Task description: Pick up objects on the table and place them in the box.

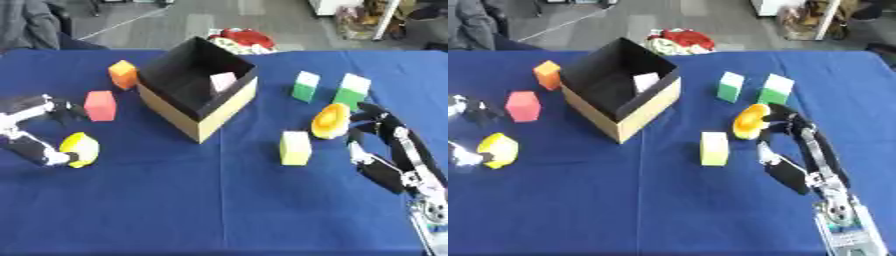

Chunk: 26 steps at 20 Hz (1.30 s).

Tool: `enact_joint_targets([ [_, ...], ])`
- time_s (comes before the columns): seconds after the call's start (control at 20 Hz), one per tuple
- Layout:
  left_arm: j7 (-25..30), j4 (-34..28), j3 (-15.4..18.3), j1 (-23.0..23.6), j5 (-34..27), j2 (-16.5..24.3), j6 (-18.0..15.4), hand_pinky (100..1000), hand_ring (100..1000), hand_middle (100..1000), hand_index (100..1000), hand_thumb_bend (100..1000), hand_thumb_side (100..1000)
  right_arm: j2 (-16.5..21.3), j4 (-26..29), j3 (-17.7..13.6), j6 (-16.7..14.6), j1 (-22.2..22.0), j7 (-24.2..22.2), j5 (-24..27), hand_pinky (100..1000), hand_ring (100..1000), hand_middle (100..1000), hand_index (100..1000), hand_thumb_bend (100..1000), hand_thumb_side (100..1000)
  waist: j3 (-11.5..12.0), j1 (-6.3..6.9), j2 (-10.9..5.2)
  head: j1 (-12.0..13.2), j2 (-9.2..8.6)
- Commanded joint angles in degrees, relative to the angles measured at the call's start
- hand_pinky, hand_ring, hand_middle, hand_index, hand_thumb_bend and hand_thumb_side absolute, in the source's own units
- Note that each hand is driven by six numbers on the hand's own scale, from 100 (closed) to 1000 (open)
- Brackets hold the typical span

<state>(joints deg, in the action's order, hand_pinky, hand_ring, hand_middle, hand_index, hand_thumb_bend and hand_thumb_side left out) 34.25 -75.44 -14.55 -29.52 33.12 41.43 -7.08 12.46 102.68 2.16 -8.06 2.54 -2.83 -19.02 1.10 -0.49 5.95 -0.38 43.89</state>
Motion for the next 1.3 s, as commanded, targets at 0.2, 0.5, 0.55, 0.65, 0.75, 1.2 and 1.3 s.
enact_joint_targets([
  [0.2,1.18,6.15,0.23,-3.47,5.88,-1.55,-2.36,797,717,738,876,510,174,0.71,0.76,-0.10,-0.08,0.60,-0.15,0.15,816,665,706,901,100,182,-0.22,-0.37,-1.43,-0.03,0.23],
  [0.5,-0.26,7.84,0.48,-4.03,7.76,-2.65,-3.70,724,600,593,751,359,100,0.61,0.76,-0.10,-0.09,0.63,-0.13,0.21,816,665,706,900,100,184,-0.32,-0.42,-1.38,-0.06,0.23],
  [0.55,-0.42,7.49,0.56,-4.03,7.63,-2.56,-4.06,676,538,516,684,327,100,0.62,0.76,-0.12,-0.07,0.62,-0.10,0.21,816,665,706,900,100,184,-0.32,-0.40,-1.38,-0.06,0.23],
  [0.65,-1.21,5.51,0.90,-4.00,6.92,-1.96,-4.48,639,493,465,638,316,100,0.65,0.74,-0.16,-0.03,0.59,-0.04,0.19,816,665,706,900,100,184,-0.29,-0.34,-1.38,-0.11,0.23],
  [0.75,-2.07,2.29,1.17,-4.17,5.67,-0.92,-4.44,627,483,454,627,315,100,0.68,0.69,-0.16,-0.02,0.57,-0.02,0.16,816,665,705,900,100,185,-0.27,-0.23,-1.40,-0.16,0.23],
  [1.2,-7.34,2.12,0.34,-17.34,7.06,-6.42,-1.69,658,507,476,654,343,100,0.37,0.37,0.57,-0.10,0.82,-0.42,0.69,815,664,704,900,100,187,-0.73,-0.32,-1.73,-0.43,0.23],
  [1.3,-10.94,7.11,0.07,-20.78,10.68,-10.34,-1.74,668,515,484,662,353,100,0.19,0.30,1.06,-0.22,1.25,-0.84,1.00,815,664,704,899,100,187,-1.49,-0.56,-1.52,-0.05,0.23],
])
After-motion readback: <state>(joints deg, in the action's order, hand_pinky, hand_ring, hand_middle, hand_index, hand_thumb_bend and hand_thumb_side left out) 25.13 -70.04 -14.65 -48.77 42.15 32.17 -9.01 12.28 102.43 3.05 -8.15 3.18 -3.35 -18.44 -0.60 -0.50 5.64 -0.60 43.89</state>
